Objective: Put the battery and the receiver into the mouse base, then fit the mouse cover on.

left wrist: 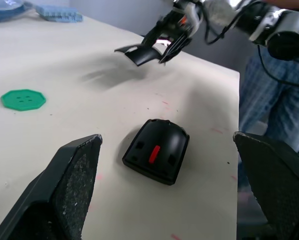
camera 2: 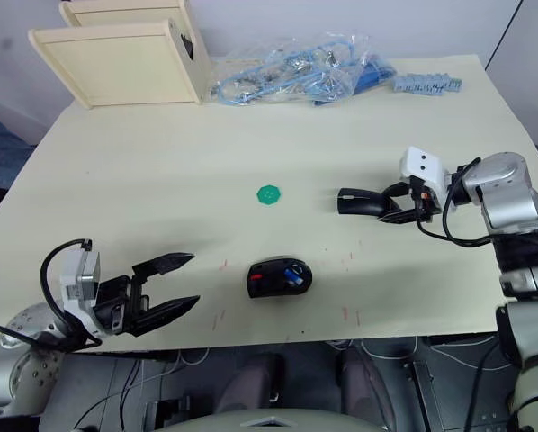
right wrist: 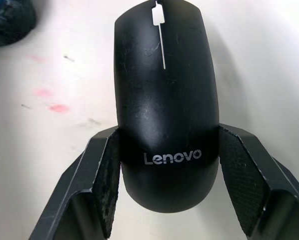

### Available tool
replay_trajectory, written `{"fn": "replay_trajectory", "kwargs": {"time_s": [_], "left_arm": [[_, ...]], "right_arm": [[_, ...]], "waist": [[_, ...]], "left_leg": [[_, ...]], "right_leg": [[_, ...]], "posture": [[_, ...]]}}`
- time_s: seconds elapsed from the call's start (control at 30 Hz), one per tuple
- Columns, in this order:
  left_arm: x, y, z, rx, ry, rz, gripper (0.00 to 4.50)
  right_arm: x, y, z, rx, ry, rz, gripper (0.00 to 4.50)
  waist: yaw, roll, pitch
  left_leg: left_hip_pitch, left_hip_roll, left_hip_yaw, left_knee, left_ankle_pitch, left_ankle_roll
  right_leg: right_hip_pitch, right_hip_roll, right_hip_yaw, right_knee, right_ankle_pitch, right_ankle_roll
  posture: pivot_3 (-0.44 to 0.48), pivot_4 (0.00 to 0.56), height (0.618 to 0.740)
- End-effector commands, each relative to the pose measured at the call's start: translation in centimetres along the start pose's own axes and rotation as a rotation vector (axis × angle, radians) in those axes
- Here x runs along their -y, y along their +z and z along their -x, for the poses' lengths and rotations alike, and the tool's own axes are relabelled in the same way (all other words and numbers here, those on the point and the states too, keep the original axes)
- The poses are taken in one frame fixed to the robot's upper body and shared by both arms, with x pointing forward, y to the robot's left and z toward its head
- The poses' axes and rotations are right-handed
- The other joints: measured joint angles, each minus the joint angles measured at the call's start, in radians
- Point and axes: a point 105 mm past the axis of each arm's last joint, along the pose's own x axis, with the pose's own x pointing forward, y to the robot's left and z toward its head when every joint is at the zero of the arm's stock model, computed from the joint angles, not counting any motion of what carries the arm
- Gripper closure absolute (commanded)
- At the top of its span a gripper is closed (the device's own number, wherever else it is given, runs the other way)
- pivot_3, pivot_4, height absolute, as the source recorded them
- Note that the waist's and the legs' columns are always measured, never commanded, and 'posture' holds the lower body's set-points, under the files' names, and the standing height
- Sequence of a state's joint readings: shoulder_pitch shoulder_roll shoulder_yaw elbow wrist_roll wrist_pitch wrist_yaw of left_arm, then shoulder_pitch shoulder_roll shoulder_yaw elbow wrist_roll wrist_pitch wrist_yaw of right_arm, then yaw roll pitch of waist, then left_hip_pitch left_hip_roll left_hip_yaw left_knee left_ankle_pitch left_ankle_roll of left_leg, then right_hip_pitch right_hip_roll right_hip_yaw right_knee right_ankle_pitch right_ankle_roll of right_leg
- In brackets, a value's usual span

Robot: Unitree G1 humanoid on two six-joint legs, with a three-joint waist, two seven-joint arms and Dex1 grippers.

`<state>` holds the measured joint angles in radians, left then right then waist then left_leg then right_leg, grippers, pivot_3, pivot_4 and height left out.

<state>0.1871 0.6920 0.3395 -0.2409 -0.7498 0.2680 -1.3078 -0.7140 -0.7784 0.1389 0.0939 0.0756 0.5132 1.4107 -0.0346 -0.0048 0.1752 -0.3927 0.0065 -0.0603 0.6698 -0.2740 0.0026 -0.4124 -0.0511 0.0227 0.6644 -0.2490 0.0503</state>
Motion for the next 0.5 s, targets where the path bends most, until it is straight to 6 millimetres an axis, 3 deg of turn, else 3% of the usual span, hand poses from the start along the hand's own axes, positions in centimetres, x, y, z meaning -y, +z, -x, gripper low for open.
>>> {"fn": "replay_trajectory", "kwargs": {"time_s": [0.03,0.17,0.37,0.5], "left_arm": [[0.2,0.6,-0.1,-0.001,-0.032,-0.008,0.00],[-0.1,1.0,-0.3,-0.027,-0.069,-0.018,0.00],[-0.5,1.7,-0.1,-0.046,-0.093,-0.028,0.00],[-0.5,1.9,0.1,-0.076,-0.118,-0.030,0.00]], "right_arm": [[-1.9,3.1,1.2,0.000,-0.017,0.020,2.01],[-5.0,6.3,1.1,-0.003,-0.006,0.048,2.01],[-6.9,8.2,0.4,-0.057,-0.036,0.022,2.01],[-9.0,8.7,-0.3,-0.131,0.035,0.092,2.01]], "waist": [[-0.002,0.000,0.000],[0.001,0.000,0.000],[0.000,0.000,0.000],[0.000,0.000,0.000]], "left_leg": [[0.000,0.000,0.000,0.000,0.000,0.000],[0.000,0.000,0.000,0.000,0.000,0.000],[-0.001,0.000,-0.001,0.000,0.000,0.000],[-0.001,0.000,-0.001,0.000,0.000,0.000]], "right_leg": [[0.000,0.000,0.000,0.000,0.000,0.000],[0.000,0.000,-0.001,-0.001,0.000,0.000],[0.000,0.000,-0.001,-0.001,0.000,0.000],[0.000,0.000,-0.002,-0.002,0.000,0.000]], "posture": [[0.000,0.150,0.740],[0.000,0.150,0.740],[0.000,0.150,0.740],[0.000,0.150,0.740]]}}
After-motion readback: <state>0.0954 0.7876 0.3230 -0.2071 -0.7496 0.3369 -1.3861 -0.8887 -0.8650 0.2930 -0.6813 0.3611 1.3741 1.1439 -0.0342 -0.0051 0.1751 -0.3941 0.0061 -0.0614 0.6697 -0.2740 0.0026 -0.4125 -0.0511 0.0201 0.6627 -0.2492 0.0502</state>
